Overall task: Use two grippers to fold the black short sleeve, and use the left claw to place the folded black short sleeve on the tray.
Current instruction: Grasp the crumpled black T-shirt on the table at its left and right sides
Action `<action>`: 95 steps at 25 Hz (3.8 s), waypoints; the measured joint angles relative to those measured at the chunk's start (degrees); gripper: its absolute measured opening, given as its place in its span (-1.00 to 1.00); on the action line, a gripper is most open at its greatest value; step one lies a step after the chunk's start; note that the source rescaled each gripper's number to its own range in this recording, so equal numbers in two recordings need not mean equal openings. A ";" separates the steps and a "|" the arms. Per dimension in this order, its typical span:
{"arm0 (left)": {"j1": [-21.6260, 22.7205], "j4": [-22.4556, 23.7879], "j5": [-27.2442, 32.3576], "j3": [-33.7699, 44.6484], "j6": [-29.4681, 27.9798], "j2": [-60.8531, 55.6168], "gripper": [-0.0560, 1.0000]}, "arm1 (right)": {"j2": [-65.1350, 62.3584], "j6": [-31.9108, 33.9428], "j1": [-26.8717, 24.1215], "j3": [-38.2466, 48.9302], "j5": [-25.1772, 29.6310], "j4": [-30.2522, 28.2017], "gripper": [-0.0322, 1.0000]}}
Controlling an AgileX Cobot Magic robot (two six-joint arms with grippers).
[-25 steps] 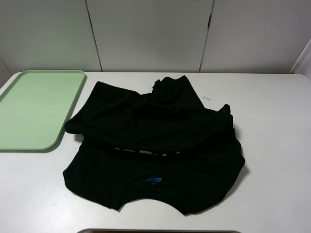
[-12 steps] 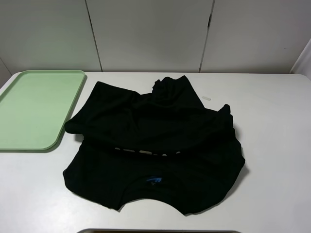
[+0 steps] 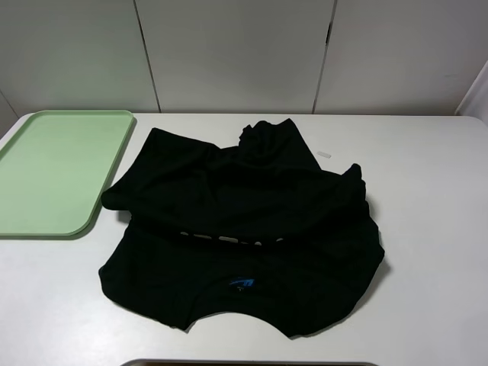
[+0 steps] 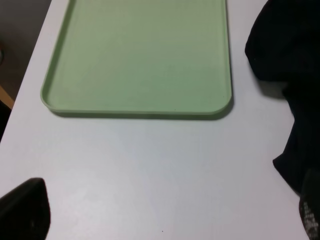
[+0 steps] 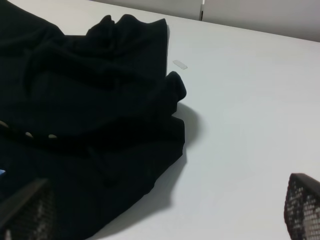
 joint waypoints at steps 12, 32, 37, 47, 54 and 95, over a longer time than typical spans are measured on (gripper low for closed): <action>0.00 0.17 0.00 0.07 0.00 0.00 1.00 | 0.00 0.00 0.00 0.00 0.00 0.00 1.00; -16.73 -0.89 2.16 -10.67 12.55 20.35 1.00 | 34.75 -11.65 0.05 -7.71 -6.24 1.88 1.00; -21.67 -0.89 4.12 -16.62 19.17 30.64 0.99 | 46.08 -17.38 3.80 -11.82 -9.21 1.77 1.00; -31.31 2.91 4.77 -17.67 28.51 46.74 0.98 | 64.05 -26.22 13.79 -14.69 -12.96 -13.82 1.00; -37.11 10.46 4.66 -17.67 31.02 56.39 0.98 | 73.10 -26.41 19.12 -14.69 -17.23 -29.38 1.00; -38.16 10.57 -5.98 -17.67 34.56 62.15 0.97 | 108.76 -19.55 13.86 -14.85 -28.88 -81.01 -0.94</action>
